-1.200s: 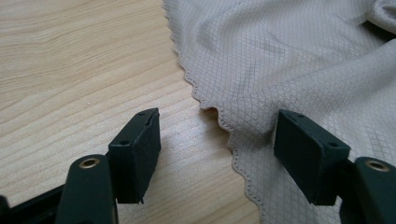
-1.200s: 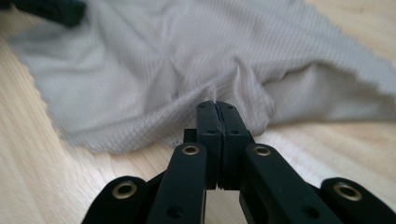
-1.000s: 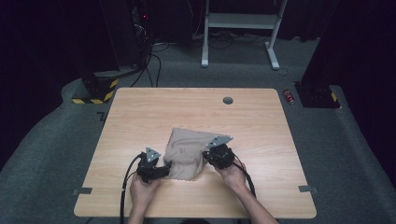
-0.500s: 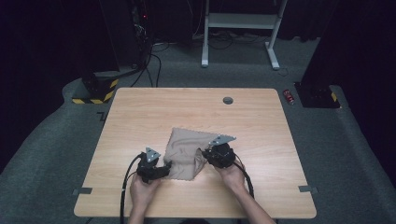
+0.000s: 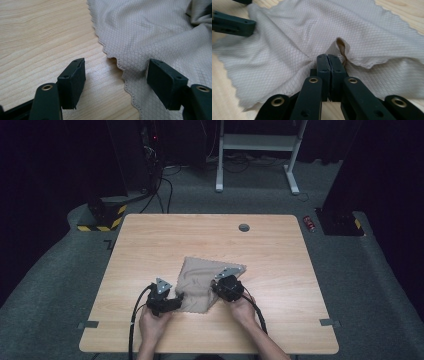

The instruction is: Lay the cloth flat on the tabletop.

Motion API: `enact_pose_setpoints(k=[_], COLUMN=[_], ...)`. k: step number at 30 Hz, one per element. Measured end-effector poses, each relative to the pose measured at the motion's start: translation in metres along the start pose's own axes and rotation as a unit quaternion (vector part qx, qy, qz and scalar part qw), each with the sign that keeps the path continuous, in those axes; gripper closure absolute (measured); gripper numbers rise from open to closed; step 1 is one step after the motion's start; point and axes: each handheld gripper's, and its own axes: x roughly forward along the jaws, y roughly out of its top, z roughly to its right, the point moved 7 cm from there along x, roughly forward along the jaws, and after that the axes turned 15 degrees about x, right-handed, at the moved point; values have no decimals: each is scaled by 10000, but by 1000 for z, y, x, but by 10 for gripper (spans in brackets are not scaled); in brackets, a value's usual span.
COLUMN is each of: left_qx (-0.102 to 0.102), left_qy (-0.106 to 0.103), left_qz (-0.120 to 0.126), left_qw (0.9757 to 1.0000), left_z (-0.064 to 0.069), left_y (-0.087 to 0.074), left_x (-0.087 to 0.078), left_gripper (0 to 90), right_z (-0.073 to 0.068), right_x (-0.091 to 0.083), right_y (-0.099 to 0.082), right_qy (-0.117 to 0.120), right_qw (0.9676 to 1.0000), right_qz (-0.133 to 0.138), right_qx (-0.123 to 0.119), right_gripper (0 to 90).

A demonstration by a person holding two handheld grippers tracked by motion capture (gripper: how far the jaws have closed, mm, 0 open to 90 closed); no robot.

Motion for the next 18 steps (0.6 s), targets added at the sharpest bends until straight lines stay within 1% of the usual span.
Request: enact_pose_setpoints(k=[2, 4, 6, 7, 8, 10, 11, 12, 13, 14, 15, 16, 17, 18], left_qx=[6, 1, 9, 2, 1, 19, 31, 36, 46, 50, 48, 49, 49, 52], left_qy=[-4, 3, 4, 4, 6, -11, -16, -28, -36, -36, -37, -39, -40, -41], left_qz=[-1, 4, -2, -2, 2, 12, 15, 21, 12, 12, 14, 13, 13, 12], left_qw=[10000, 10000, 10000, 10000, 10000, 10000, 10000, 10000, 10000, 10000, 10000, 10000, 10000, 10000], left_z=[0, 0, 0, 0, 0, 1, 1, 1, 1, 1, 2, 2, 2, 2], left_y=[0, 0, 0, 0, 0, 0, 0, 0, 0, 0, 0, 0, 0, 0], left_x=[0, 0, 0, 0, 0, 0, 0, 0, 0, 0, -1, -1, -1, -1], left_gripper=[313, 313, 313, 313, 313, 319, 321, 321, 323, 325, 326, 327, 327, 327], right_z=[1, 6, 9, 12, 14, 14, 14, 14, 14, 15, 17, 18, 24, 27], right_x=[-13, -31, -45, -56, -60, -64, -65, -64, -62, -62, -62, -63, -65, -67], right_y=[-2, -8, -16, -27, -33, -49, -60, -65, -71, -73, -73, -72, -67, -64], right_qy=[-7, -24, -94, -185, -210, -308, -388, -387, -360, -354, -313, -273, -248, -256], right_qw=[10000, 9999, 9998, 9997, 9997, 9993, 9989, 9988, 9987, 9988, 9990, 9990, 9985, 9981], right_qz=[78, 156, 159, 106, 29, -146, -258, -301, -331, -289, -214, -164, 2, 103], right_qx=[19, 62, 92, 85, 97, 130, 107, 95, 143, 161, 217, 319, 479, 552], right_gripper=[886, 885, 885, 884, 883, 881, 879, 875, 844, 805, 785, 771, 738, 719])
